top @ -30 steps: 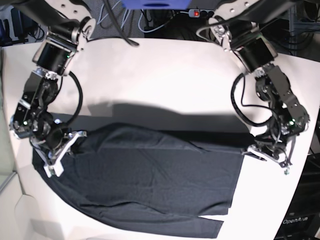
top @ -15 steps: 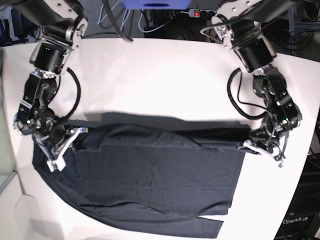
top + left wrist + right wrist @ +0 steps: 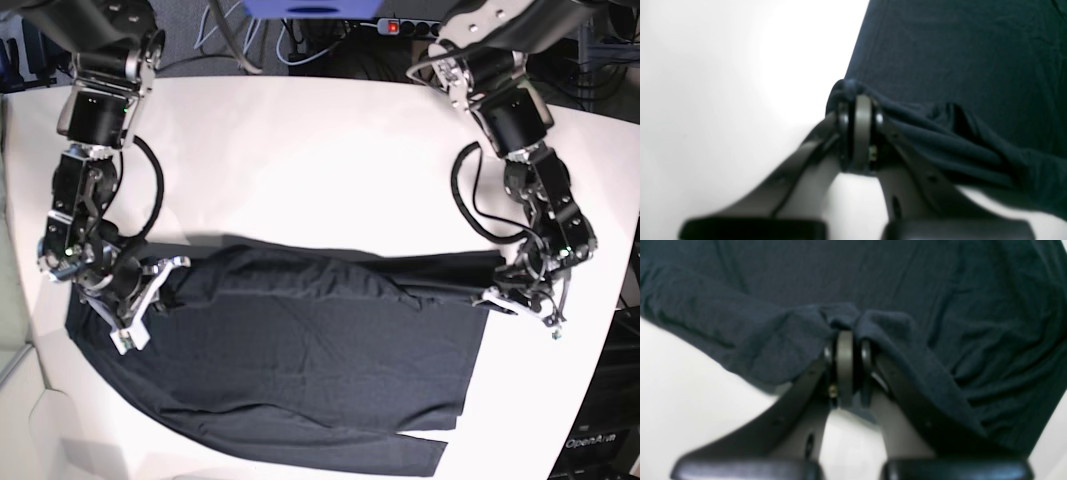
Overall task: Fold the T-shirt properly
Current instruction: 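Lower the folded edge onto the shirt body with both grippers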
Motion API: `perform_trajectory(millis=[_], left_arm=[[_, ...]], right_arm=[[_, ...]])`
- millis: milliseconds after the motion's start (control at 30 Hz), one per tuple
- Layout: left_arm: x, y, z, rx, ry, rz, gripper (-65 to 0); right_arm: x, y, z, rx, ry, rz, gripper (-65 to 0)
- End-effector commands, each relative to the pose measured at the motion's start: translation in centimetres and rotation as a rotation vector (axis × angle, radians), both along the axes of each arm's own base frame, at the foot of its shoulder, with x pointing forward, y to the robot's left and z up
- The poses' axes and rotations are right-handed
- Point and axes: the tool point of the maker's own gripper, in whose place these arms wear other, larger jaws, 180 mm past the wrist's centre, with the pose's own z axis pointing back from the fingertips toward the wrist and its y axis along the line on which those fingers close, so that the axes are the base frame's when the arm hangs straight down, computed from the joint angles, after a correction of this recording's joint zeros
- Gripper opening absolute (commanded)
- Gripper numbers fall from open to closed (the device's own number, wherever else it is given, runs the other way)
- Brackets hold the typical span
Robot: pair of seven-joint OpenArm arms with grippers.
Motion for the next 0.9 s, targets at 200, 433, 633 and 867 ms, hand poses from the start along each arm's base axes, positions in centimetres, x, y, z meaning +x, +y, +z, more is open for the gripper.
perform_trajectory(millis=[200, 433, 633, 867], left_arm=[[2.6, -0.1, 3.7, 0.043, -0.127, -0.019, -65.0], [3.5, -1.8, 3.4, 0.066, -0.138, -0.084, -65.0], [4.7, -1.5, 2.7, 0.045, -0.134, -0.08, -65.0], [5.5, -0.5, 2.7, 0.044, -0.121, -0.073, -65.0]], right_arm=[[2.3, -0.7, 2.2, -0.001, -0.074, 0.005, -64.7], [3.4, -2.1, 2.2, 0.006, -0.073, -0.013, -64.7], [3.8, -2.1, 2.7, -0.024, -0.084, 0.013, -64.7], [4.5, -1.8, 3.1, -0.035, -0.098, 0.037, -64.7]])
